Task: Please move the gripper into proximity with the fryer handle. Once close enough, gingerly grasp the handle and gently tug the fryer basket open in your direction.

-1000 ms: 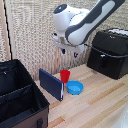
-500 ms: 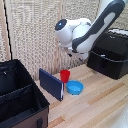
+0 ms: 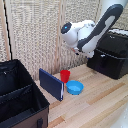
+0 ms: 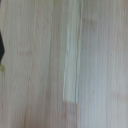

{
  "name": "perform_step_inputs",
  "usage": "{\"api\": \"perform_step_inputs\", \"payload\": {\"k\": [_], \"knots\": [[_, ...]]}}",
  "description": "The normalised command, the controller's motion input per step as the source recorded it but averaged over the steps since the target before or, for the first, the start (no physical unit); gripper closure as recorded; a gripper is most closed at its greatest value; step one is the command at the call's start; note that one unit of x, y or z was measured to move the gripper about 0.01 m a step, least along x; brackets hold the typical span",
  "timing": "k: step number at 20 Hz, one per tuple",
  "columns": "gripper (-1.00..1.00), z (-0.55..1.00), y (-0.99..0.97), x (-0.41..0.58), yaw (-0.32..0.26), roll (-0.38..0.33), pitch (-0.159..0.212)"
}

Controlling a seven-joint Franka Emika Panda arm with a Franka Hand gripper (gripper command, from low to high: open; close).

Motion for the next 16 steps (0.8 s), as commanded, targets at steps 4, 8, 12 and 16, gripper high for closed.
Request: {"api": "perform_step_inputs", "payload": {"k": [4, 8, 12, 16], "knots": [[-1.00, -0.29, -0.56, -0.109, 0.052, -0.168, -0.051], [-1.00, -0.24, -0.60, -0.197, 0.071, -0.167, -0.055], [-1.00, -0.21, -0.62, -0.266, 0.076, -0.146, -0.043], [-1.00, -0.20, -0.61, -0.293, 0.073, -0.122, -0.018]]}}
